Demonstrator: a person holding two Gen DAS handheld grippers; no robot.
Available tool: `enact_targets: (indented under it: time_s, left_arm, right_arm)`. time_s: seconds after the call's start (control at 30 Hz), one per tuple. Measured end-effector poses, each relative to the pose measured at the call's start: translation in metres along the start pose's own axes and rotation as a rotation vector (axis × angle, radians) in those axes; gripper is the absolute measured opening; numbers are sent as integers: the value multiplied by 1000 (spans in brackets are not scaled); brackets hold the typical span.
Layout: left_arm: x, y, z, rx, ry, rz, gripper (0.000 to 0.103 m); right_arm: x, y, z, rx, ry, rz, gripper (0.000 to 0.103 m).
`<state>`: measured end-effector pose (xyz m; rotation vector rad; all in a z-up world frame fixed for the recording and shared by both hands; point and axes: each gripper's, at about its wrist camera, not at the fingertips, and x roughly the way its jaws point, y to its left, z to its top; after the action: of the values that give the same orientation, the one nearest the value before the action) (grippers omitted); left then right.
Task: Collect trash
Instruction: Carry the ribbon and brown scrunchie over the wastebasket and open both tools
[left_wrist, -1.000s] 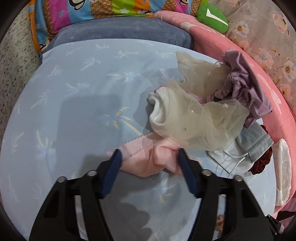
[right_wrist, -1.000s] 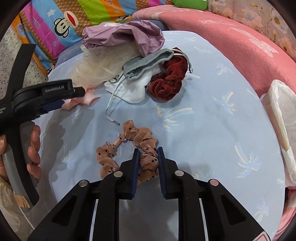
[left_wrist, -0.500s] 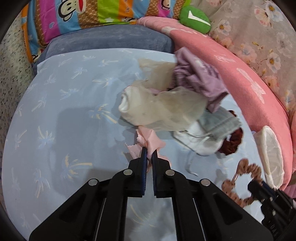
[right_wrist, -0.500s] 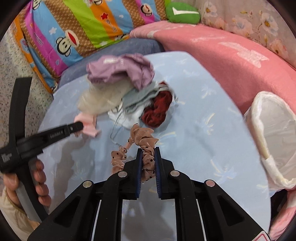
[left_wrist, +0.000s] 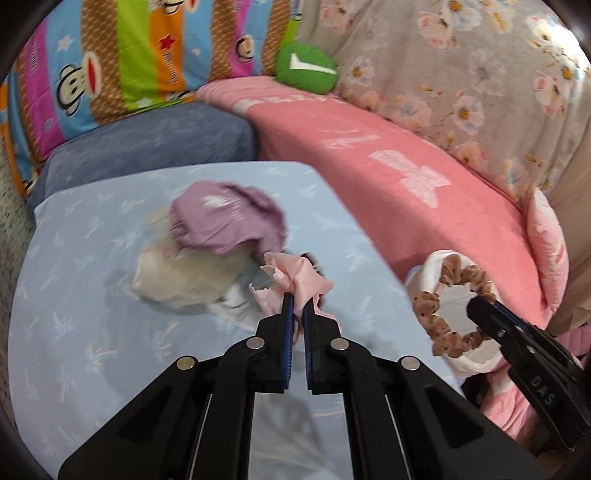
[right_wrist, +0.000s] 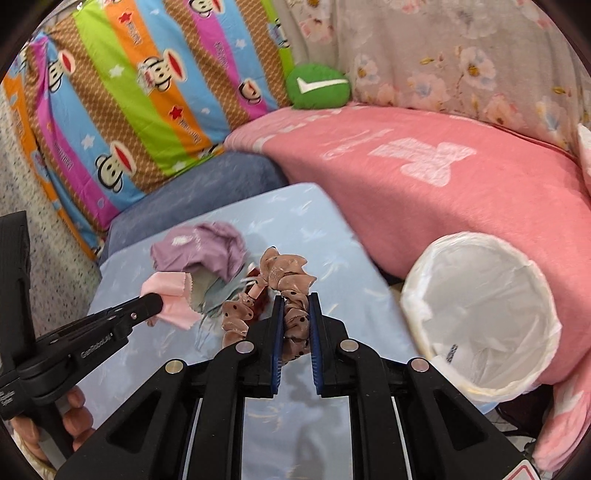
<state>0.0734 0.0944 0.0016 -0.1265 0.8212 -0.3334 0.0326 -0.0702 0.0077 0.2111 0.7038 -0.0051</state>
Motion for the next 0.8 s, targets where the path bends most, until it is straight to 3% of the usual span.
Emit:
enact_targets:
  time_s: [0.5,0.8]
  left_arm:
    - [-6,-130,37,229,-84,-171,5]
    - [6,-186,38,327,-75,-231,6]
  right_arm:
    - [-65,-103,37,134,-175,-114,12]
    - [-85,-154,44,203,-217,-172,12]
